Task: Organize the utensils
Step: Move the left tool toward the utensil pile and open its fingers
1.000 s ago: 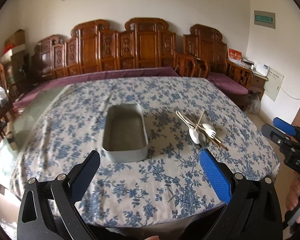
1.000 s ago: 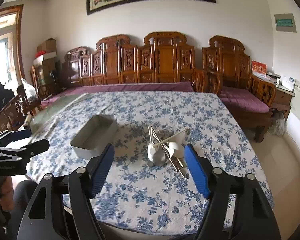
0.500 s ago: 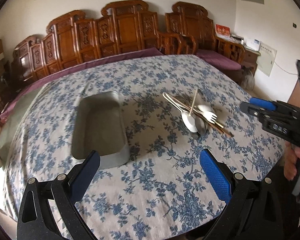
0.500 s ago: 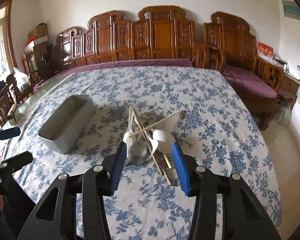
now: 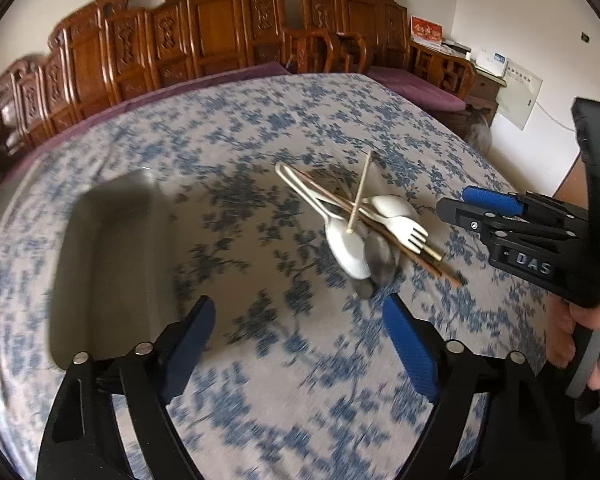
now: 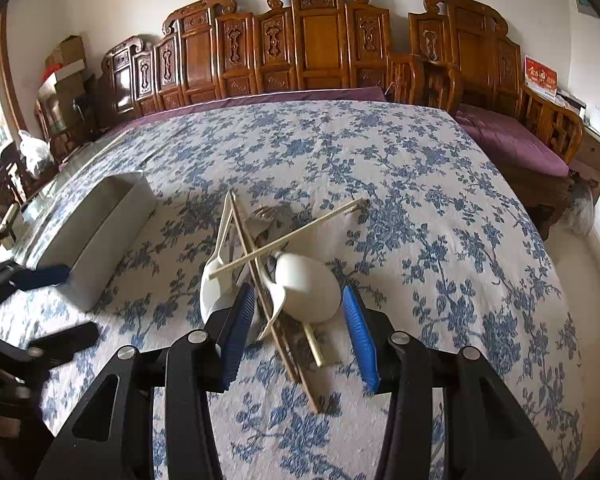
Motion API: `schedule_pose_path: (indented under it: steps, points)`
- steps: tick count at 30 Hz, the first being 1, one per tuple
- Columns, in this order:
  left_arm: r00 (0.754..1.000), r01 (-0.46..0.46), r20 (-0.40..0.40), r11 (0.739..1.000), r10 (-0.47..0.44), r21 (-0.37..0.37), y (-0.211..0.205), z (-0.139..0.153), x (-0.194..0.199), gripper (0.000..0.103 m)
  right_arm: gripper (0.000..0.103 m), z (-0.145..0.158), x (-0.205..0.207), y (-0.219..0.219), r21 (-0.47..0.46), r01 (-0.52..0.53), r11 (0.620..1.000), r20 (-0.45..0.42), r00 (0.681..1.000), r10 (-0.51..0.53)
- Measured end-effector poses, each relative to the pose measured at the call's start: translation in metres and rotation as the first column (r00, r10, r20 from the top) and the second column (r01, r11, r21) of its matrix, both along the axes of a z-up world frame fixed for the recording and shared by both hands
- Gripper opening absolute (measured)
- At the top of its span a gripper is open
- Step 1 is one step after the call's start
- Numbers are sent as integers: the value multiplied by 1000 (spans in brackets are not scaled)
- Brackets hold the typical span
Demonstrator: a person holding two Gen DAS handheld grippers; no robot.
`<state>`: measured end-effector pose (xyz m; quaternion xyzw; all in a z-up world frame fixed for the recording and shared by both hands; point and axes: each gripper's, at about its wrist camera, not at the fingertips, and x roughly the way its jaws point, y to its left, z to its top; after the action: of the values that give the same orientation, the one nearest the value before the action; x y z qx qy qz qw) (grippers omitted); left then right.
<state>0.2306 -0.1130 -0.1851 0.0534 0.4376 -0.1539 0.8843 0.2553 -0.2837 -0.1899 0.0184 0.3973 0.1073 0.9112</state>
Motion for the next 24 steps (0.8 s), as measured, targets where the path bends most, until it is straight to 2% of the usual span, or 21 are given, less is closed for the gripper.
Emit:
schedule_pose_path:
  steps: [7, 9, 12, 15, 20, 24]
  points:
    - [997, 1, -75, 998, -6, -66, -22, -28, 41, 60, 49, -3, 18, -19, 42, 34, 999, -18, 999, -34]
    - [995, -7, -99, 996, -2, -89, -26, -35, 52, 58, 49, -2, 21, -22, 54, 37, 998, -21, 999, -35]
    - [993, -9, -118, 992, -6, -123, -29, -40, 62, 57, 49, -1, 26, -22, 55, 33, 998, -19, 999, -32]
    - [986, -9, -168, 984, -22, -180, -30, -49, 70, 44, 49, -5, 28, -22, 60, 37, 997, -28, 999, -35]
    - [982, -12, -187, 973, -32, -230, -33, -52, 75, 38, 49, -13, 28, -20, 47, 35, 998, -44, 998, -33]
    - [979, -9, -198, 968, -42, -250, -36, -50, 76, 18, 49, -14, 29, -21, 45, 39, 998, -45, 998, -37]
